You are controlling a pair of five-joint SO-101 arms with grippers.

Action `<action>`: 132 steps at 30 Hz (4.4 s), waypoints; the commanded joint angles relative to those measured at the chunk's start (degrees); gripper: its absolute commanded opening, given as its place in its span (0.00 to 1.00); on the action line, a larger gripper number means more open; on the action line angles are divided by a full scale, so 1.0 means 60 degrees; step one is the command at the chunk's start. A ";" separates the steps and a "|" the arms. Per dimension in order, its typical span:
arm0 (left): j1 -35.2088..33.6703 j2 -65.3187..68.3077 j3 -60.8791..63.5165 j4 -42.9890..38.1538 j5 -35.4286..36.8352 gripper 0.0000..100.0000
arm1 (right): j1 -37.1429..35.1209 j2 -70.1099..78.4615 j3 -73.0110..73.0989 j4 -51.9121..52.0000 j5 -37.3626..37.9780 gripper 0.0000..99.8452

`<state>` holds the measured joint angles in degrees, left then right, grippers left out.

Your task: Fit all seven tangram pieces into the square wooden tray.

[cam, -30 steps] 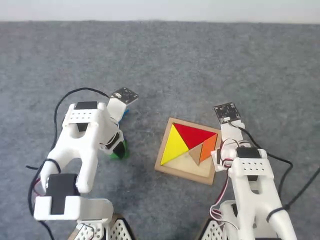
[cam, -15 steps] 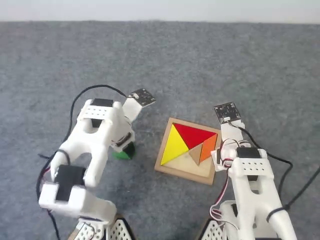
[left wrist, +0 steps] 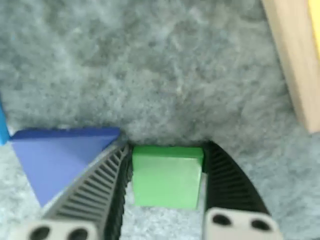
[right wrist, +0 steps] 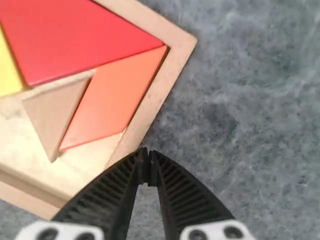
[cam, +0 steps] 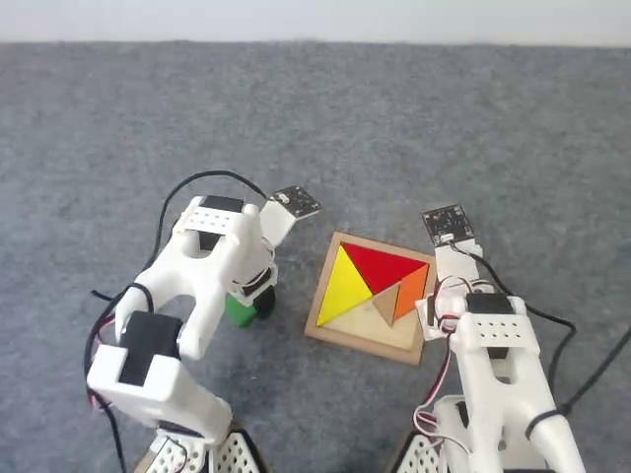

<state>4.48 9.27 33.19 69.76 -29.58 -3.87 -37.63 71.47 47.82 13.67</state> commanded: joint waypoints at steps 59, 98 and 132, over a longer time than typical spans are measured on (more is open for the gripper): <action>0.5846 0.0029 -0.2542 -0.0366 0.3810 0.22 | 0.2161 -0.0242 -0.0410 0.0110 -0.0249 0.01; 0.3985 0.0293 -0.3480 -0.0190 0.4161 0.26 | 0.2117 -0.0242 -0.0410 0.0095 -0.0249 0.01; 0.3062 -0.1802 -0.1062 -0.1040 0.4249 0.25 | 0.2117 -0.0242 -0.0410 0.0110 -0.0249 0.01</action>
<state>26.29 2.68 29.76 63.87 -5.14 9.32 -37.63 71.47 47.65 12.44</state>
